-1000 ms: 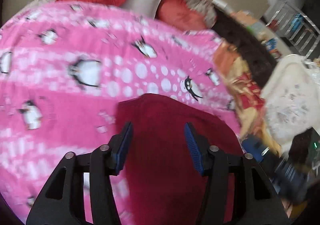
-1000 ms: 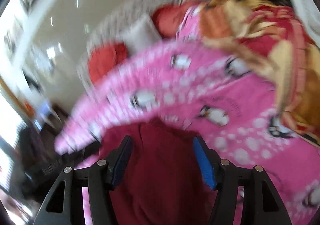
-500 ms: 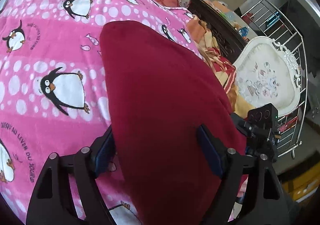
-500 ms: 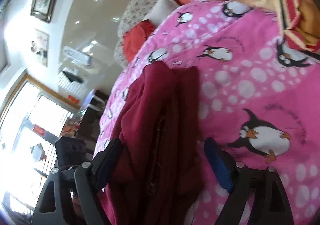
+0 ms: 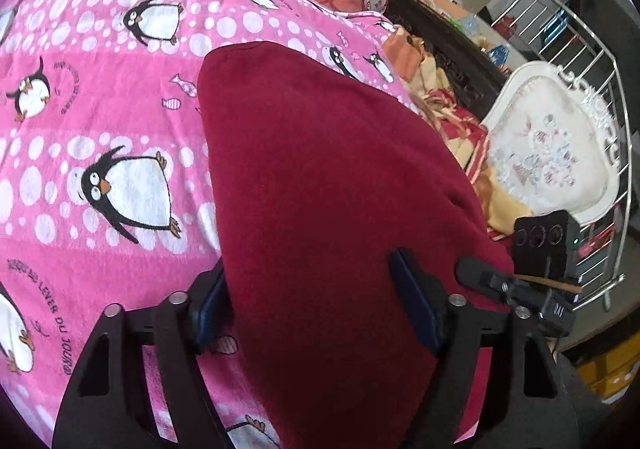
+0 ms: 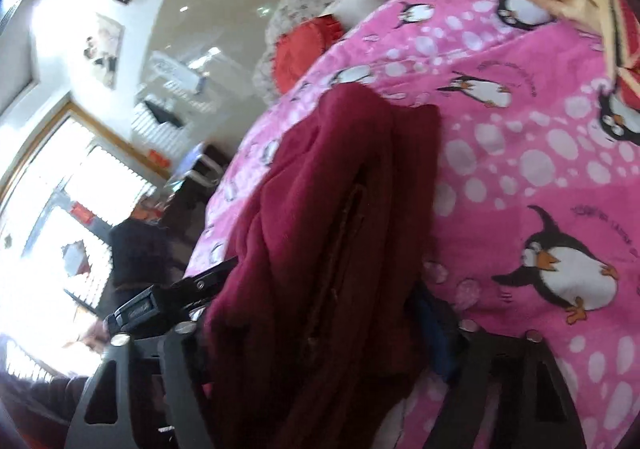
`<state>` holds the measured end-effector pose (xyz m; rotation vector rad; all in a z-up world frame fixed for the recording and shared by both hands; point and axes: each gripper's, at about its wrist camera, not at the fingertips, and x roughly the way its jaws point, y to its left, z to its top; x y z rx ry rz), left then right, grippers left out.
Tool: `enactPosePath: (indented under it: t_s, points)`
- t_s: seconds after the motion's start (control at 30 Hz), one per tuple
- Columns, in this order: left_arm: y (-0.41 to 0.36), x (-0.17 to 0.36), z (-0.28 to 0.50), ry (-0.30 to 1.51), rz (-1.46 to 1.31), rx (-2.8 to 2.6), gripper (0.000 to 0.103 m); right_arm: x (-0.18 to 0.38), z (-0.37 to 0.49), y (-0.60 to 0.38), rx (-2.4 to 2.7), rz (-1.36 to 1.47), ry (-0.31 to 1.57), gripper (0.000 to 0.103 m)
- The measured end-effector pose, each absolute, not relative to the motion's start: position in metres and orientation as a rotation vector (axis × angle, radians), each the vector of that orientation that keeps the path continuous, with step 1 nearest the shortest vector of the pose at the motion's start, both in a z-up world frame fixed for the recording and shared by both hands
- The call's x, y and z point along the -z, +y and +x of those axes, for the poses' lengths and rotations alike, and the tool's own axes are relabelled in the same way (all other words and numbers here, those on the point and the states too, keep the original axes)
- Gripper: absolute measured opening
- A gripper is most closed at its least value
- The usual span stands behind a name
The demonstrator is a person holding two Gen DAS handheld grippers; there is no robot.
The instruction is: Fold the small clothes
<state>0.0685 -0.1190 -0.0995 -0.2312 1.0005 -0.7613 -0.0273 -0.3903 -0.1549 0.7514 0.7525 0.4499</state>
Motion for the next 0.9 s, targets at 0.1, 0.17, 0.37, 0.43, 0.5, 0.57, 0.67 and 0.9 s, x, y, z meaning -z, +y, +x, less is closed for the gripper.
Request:
enactPosePath:
  t_s: [0.1,0.17,0.37,0.43,0.5,0.57,0.67,0.9]
  points:
    - [-0.121,0.087,0.060,0.958,-0.194,0.743,0.047,0.152,-0.028,-0.394,-0.429,0.793,0.747,0.049]
    - [-0.122,0.076,0.054,0.920,-0.148,0.736,0.036,0.137,-0.035,-0.391,-0.418,0.790,0.731,0.044]
    - [-0.078,0.029,0.053,0.776,-0.184,0.695,0.036,0.076,-0.021,-0.361,-0.497,0.794,0.638,0.043]
    - [-0.051,0.012,0.061,0.731,-0.195,0.653,0.036,0.066,-0.005,-0.341,-0.549,0.804,0.624,0.043]
    - [-0.031,0.003,0.068,0.703,-0.182,0.611,0.036,0.061,0.013,-0.319,-0.593,0.817,0.618,0.043]
    - [-0.010,0.004,0.083,0.709,-0.168,0.560,0.036,0.063,0.029,-0.297,-0.622,0.824,0.617,0.042]
    - [0.007,0.023,0.105,0.747,-0.132,0.503,0.039,0.082,0.057,-0.265,-0.625,0.819,0.639,0.043]
    - [0.024,0.099,0.131,0.864,-0.220,0.426,0.073,0.146,0.082,-0.256,-0.525,0.779,0.776,0.048]
